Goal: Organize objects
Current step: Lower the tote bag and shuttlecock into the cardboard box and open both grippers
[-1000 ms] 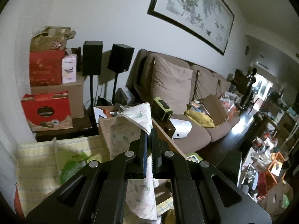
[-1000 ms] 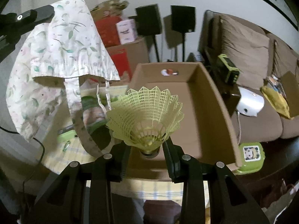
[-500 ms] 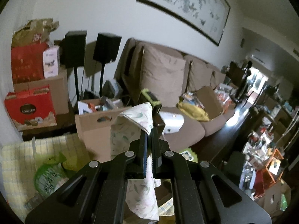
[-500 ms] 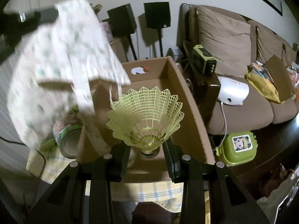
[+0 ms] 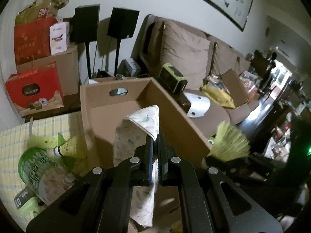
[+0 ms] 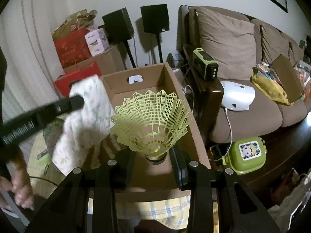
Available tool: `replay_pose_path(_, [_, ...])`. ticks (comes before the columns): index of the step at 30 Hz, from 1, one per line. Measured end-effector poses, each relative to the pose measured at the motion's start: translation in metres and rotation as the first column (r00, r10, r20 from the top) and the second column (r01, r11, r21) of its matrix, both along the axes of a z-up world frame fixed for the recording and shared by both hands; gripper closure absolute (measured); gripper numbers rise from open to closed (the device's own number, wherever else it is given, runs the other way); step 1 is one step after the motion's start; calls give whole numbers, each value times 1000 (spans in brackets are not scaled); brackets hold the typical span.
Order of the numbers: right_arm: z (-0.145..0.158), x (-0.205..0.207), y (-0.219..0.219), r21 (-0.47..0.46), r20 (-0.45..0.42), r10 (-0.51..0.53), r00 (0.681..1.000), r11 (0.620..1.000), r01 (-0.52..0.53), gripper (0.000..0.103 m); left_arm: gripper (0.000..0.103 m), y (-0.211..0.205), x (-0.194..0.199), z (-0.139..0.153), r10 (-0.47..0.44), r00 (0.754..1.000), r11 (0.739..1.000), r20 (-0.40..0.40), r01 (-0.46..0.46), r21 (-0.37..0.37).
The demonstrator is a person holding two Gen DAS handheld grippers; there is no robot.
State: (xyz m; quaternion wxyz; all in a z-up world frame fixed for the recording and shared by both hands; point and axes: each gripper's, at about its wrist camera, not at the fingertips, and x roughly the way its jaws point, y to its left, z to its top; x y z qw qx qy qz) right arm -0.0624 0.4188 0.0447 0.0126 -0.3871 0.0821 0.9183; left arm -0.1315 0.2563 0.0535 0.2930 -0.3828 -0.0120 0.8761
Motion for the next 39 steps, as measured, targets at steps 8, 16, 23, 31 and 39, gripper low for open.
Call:
replay_pose_path(8, [-6,-9,1,9,6,1,1000,1000,-1,69,99,8,-7,-31,4,1000,998,16,-3,-60])
replay_pose_path(16, [-29,-22,0,11,56,1,998,1000,-1,69,58,18,-12,-55,-11,999,990,39,16,-138])
replay_pose_path(23, [-42,-27,0,28,84,4,996,1000,-6,68,38,6,-11,-58,15,999,991,38,-9,-136])
replay_pose_path(31, [-52,-32,-6,43,111,2,994,999,-7,45,36,-27,-15,-52,72,996,994,57,-66,-92])
replay_pose_path(39, [-44,-26,-7,75,108,-47,993,996,39,23,28,-48,-8,-47,92,994,993,53,-87,-80])
